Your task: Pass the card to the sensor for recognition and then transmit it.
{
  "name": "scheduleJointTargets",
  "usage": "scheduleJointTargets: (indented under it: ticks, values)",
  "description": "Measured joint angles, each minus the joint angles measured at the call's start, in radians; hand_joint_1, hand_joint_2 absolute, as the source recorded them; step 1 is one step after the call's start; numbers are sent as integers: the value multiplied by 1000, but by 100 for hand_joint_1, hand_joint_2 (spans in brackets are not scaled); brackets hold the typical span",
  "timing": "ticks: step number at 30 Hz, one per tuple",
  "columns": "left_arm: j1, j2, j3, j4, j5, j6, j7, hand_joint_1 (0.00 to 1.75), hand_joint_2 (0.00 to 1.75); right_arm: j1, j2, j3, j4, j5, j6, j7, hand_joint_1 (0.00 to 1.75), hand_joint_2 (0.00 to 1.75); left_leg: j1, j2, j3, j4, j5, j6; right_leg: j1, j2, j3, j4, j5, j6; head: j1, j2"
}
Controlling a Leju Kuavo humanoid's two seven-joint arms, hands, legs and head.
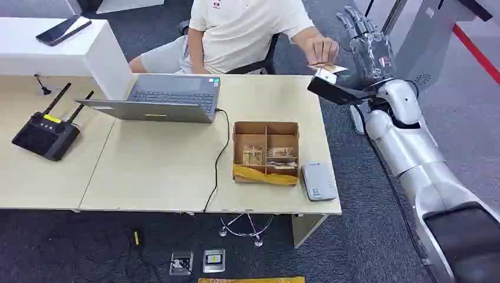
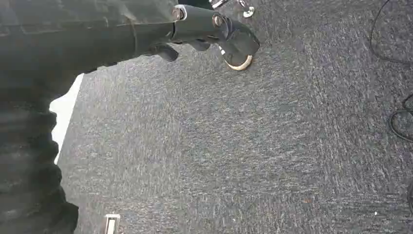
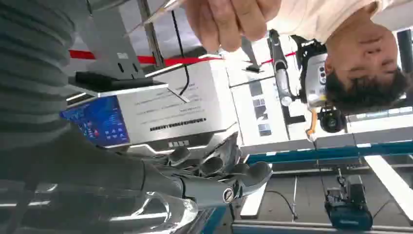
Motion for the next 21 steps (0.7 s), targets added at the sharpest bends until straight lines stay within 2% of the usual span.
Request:
scheduleJointTargets:
  ticks: [1,2,3,9,10,11,12,13,14,16,21]
  values:
    - [0,0,0,0,0,0,0,0,175,0,0,1,2,0,0,0,0,175,0,0,0,0,0,0,0,0,0,0,0,0,0,0]
    - [0,0,0,0,0,0,0,0,175,-4,5,11,24,-8,-1,0,105,175,0,0,0,0,0,0,0,0,0,0,0,0,0,0]
    - [0,0,0,0,0,-1,0,0,175,-9,8,21,40,-13,0,0,175,175,0,0,0,0,0,0,0,0,0,0,0,0,0,0]
    - [1,0,0,0,2,-3,0,0,175,-26,13,45,74,-30,31,0,175,175,0,0,0,0,0,0,0,1,0,0,0,0,0,0]
    - [1,0,0,0,2,-4,0,0,175,-26,13,50,76,-32,34,0,148,175,0,0,0,0,0,0,0,1,0,0,0,0,0,0]
    - [1,0,0,0,2,-6,0,0,175,-27,13,53,78,-35,34,0,113,175,0,0,0,0,0,0,0,1,0,0,0,0,0,0]
    - [1,1,0,0,2,-8,0,0,175,-27,13,54,80,-41,35,0,98,175,0,0,0,0,0,0,0,1,0,0,0,0,0,0]
    - [1,2,0,0,2,-11,0,0,175,-27,13,56,81,-43,34,0,94,175,0,0,0,0,0,0,0,1,0,0,0,0,0,0]
    - [1,3,0,0,2,-12,0,0,175,-27,13,58,83,-45,34,0,131,175,0,0,0,0,0,0,0,1,0,0,0,0,0,0]
    - [1,5,0,0,2,-12,0,0,175,-27,14,61,87,-47,34,0,175,175,0,0,0,0,0,0,0,1,0,0,0,0,0,0]
    - [1,5,-1,0,3,-13,0,0,175,-26,16,69,93,-63,34,0,175,175,0,0,0,0,0,0,0,1,0,0,0,0,0,0]
